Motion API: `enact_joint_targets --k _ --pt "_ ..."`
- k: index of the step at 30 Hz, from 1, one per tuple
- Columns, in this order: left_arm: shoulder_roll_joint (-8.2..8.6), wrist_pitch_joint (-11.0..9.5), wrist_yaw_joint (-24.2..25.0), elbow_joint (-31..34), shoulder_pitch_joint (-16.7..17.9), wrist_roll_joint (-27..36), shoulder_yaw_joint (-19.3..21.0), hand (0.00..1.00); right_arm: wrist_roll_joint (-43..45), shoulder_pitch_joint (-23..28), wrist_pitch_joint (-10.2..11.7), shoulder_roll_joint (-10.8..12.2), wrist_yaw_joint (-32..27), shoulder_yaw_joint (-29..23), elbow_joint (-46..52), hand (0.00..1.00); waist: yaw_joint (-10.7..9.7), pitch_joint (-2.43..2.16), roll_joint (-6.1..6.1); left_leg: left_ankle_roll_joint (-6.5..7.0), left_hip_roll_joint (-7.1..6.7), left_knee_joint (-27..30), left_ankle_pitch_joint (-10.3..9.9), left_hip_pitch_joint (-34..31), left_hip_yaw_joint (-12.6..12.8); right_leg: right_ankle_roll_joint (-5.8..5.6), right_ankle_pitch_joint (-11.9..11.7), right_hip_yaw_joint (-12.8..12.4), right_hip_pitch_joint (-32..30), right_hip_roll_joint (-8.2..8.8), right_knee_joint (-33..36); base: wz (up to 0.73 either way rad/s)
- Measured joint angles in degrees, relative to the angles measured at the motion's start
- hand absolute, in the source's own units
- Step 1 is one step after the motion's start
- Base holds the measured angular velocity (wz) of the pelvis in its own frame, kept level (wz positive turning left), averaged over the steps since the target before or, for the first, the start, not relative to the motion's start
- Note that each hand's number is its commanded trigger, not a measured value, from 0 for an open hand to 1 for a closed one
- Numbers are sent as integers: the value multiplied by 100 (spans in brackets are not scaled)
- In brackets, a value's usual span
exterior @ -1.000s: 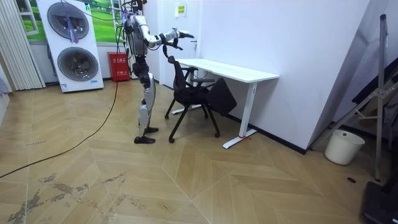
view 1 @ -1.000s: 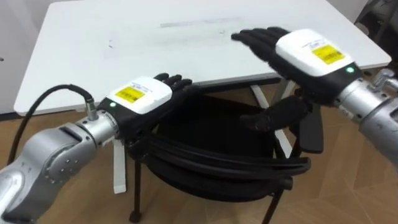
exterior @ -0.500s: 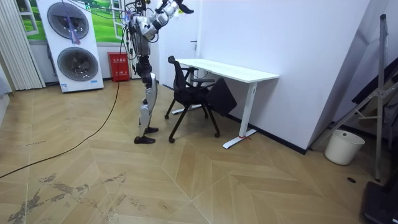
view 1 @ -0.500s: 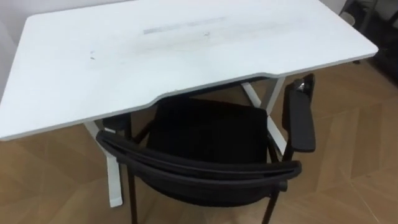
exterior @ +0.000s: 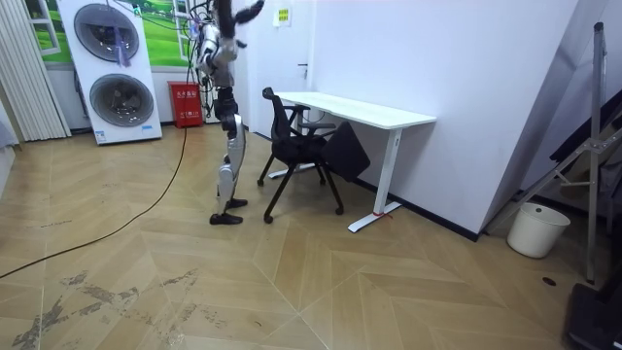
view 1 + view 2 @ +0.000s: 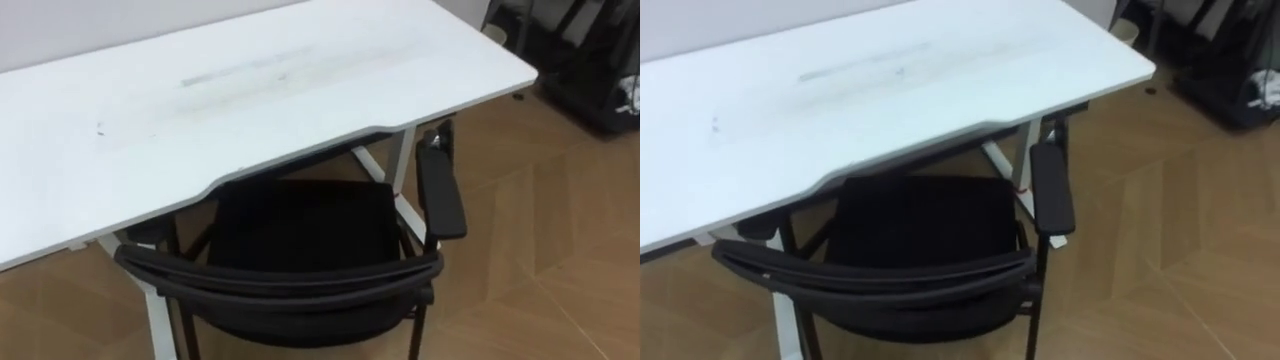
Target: Push chair
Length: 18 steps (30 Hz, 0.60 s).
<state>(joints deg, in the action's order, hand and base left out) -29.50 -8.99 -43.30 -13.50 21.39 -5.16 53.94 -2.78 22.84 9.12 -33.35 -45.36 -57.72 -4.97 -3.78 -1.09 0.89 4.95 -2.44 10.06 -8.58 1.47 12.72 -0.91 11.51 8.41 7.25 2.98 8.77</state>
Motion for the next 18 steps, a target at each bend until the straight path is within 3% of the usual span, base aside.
enact_joint_targets --k 1,4,5,7,12,14,18 --pt "132 4 -31 -211 52 240 -36 0 -88 65 -37 238 -61 72 -15 0 39 8 27 2 8 4 -4 1 31 5 21 -34 -36 1 51 -26" --pt "1032 35 -97 -1342 201 1651 -399 0 -578 487 -174 1453 -194 817 -343 0 227 15 70 -27 41 27 -63 -22 105 25 85 -76 -121 8 200 -12" --pt "1159 36 -77 -1538 259 1796 -530 0 -648 548 -174 1594 -157 999 -509 0 248 17 64 -29 44 32 -65 -25 104 26 86 -71 -120 8 196 0" --pt "1512 41 224 -2609 449 2216 -1102 0 -952 560 -229 1922 228 1688 -1641 0 309 20 46 -52 50 51 -104 -37 101 33 90 -62 -115 11 190 0" --pt "2013 251 1057 -4563 609 2364 -1489 0 -1476 508 -404 2203 1506 2417 -3909 0 443 20 33 -58 41 77 -142 -9 86 28 134 -28 -46 75 162 5" --pt "2036 369 1335 -5006 673 2360 -1576 0 -1485 479 -436 2216 2013 2727 -4629 0 435 18 25 -62 40 111 -160 -15 48 28 143 30 -7 76 133 13" --pt "2101 552 2032 -5572 719 2044 -2244 0 -1493 234 -753 2253 3120 3403 -5995 0 412 20 18 -75 3 123 -188 25 -90 34 191 118 121 85 104 13"
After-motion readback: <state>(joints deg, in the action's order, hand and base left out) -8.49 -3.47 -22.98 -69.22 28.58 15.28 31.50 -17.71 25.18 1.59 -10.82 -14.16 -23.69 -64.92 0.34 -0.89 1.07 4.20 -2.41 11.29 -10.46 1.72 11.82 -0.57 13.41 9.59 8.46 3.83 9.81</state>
